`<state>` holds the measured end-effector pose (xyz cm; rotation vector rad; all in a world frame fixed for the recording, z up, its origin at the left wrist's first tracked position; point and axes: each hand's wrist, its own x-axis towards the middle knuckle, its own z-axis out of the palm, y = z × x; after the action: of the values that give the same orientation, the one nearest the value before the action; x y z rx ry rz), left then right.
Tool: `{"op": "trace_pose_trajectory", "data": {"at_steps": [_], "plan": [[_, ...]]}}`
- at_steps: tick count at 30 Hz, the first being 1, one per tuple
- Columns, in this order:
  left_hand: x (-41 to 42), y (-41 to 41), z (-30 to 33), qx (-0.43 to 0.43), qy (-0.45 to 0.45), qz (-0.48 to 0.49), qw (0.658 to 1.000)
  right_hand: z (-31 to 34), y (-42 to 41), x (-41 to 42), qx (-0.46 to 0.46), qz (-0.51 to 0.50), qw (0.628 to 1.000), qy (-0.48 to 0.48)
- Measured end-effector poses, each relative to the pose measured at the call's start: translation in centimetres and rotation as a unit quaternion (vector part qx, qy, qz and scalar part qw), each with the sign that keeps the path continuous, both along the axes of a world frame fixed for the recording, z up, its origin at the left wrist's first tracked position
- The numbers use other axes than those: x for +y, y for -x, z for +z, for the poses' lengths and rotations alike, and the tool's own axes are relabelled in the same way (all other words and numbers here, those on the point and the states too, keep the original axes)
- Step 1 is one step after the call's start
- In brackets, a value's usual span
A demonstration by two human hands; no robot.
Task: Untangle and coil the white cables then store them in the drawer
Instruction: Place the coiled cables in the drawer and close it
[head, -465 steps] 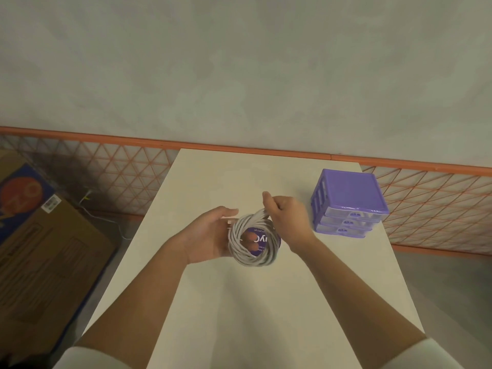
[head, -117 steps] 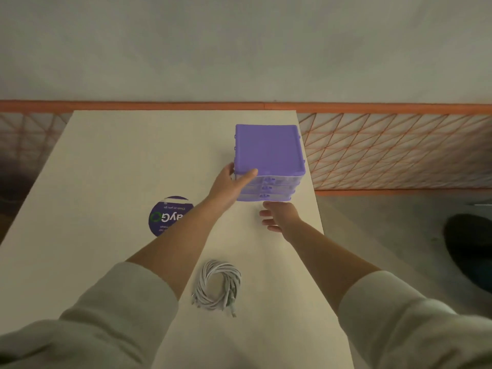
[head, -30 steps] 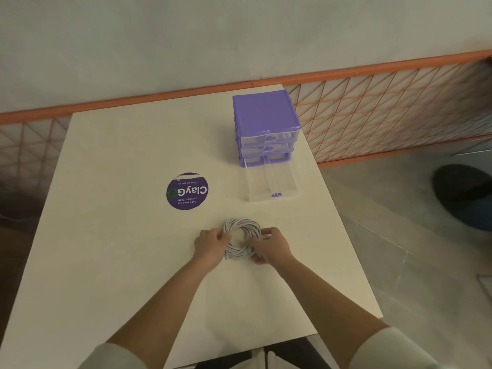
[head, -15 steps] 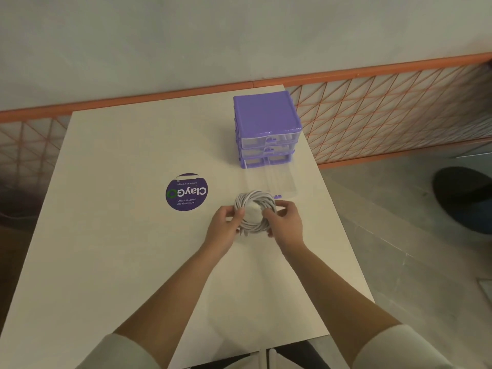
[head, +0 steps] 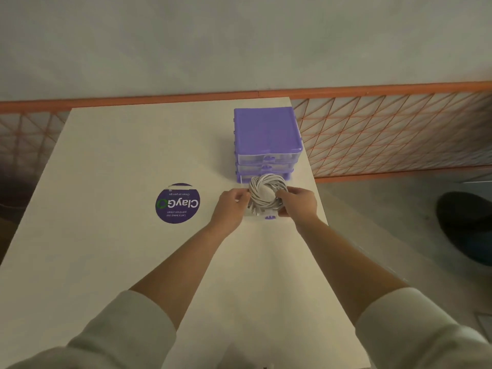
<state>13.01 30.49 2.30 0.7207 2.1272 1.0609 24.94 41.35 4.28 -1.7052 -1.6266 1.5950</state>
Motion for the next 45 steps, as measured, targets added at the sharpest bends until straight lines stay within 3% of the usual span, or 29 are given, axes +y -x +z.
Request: {"op": "trace_pose_trajectory", "data": {"at_steps": [3, 8, 13, 19, 24, 34, 38, 42, 45], "plan": [[0.5, 0.5, -1.6, 0.026, 0.028, 0.047, 0.998, -0.2, 0.6, 1.2, -0.035, 0.038, 0.999, -0.012], [0.8, 0.6, -2.7, 0.015, 0.057, 0.030, 0.998, -0.5, 1.1, 2.5, -0.145, 0.130, 0.979, -0.063], [0.4, 0.3, -3.4, 0.037, 0.047, 0.003, 0.998, -1.8, 1.5, 2.4, -0.253, 0.162, 0.943, -0.144], [0.2, 0.0, -4.0, 0.058, 0.041, 0.011, 0.997, -2.4, 0.9, 1.8, -0.298, 0.210, 0.891, -0.268], [0.1, -0.2, -3.7, 0.055, 0.036, 0.017, 0.998, -2.9, 0.2, 1.7, -0.335, 0.269, 0.847, -0.314], [-0.1, 0.0, -4.0, 0.036, 0.042, 0.008, 0.998, -4.2, -1.2, 0.9, -0.331, 0.305, 0.823, -0.347], [0.8, 0.9, -3.1, 0.034, 0.047, 0.035, 0.998, -5.2, -2.1, -0.2, -0.251, 0.283, 0.830, -0.411], [3.1, 2.4, -0.9, 0.040, -0.017, 0.118, 0.992, -6.8, -3.3, -0.4, -0.168, 0.390, 0.758, -0.496], [6.1, 4.1, 1.0, 0.013, -0.022, 0.126, 0.992, -7.7, -3.3, 0.1, -0.155, 0.416, 0.750, -0.490]]}}
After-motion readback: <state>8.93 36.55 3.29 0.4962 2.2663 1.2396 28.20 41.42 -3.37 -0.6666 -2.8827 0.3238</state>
